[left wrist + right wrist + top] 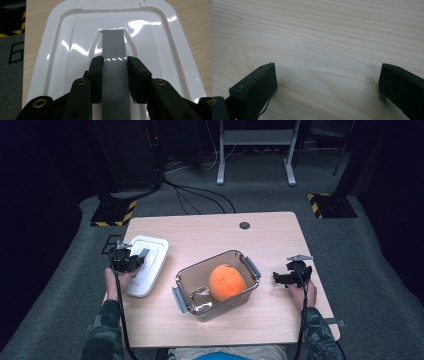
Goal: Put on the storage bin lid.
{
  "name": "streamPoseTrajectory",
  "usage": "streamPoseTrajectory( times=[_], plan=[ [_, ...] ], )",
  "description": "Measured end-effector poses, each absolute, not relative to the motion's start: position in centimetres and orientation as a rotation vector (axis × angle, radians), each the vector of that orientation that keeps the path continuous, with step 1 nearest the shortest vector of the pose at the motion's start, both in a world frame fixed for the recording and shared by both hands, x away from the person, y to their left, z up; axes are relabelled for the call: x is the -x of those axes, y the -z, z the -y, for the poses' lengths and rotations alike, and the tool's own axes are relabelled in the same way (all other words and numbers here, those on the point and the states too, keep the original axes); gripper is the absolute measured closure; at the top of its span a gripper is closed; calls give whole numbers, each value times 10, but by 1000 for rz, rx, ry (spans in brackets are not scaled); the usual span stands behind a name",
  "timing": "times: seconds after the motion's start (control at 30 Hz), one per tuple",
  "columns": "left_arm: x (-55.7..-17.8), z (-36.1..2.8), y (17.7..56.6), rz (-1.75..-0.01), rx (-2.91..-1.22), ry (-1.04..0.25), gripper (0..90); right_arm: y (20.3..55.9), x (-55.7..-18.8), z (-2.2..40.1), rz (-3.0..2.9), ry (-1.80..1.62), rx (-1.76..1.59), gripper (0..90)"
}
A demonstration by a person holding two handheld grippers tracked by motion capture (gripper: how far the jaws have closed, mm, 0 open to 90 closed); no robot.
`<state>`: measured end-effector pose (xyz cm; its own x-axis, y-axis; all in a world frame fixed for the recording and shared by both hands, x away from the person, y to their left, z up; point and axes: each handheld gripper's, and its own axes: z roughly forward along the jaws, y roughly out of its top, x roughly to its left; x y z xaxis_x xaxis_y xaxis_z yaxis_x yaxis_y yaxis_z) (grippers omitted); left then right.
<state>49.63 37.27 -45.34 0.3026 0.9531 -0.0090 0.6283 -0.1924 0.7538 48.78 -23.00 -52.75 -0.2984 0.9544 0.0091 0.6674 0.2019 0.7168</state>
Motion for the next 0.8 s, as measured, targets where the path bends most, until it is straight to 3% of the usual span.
streamPoseTrajectory(
  times=[0.43,0.8],
  plan=[
    [-484,-363,392,-1269,-1944,-660,664,528,-488,231,-2044,-871,-1499,15],
    [-473,-332,351,-1138,-1998,-654,664,527,-488,230,-2040,-871,-1507,15]
  ],
)
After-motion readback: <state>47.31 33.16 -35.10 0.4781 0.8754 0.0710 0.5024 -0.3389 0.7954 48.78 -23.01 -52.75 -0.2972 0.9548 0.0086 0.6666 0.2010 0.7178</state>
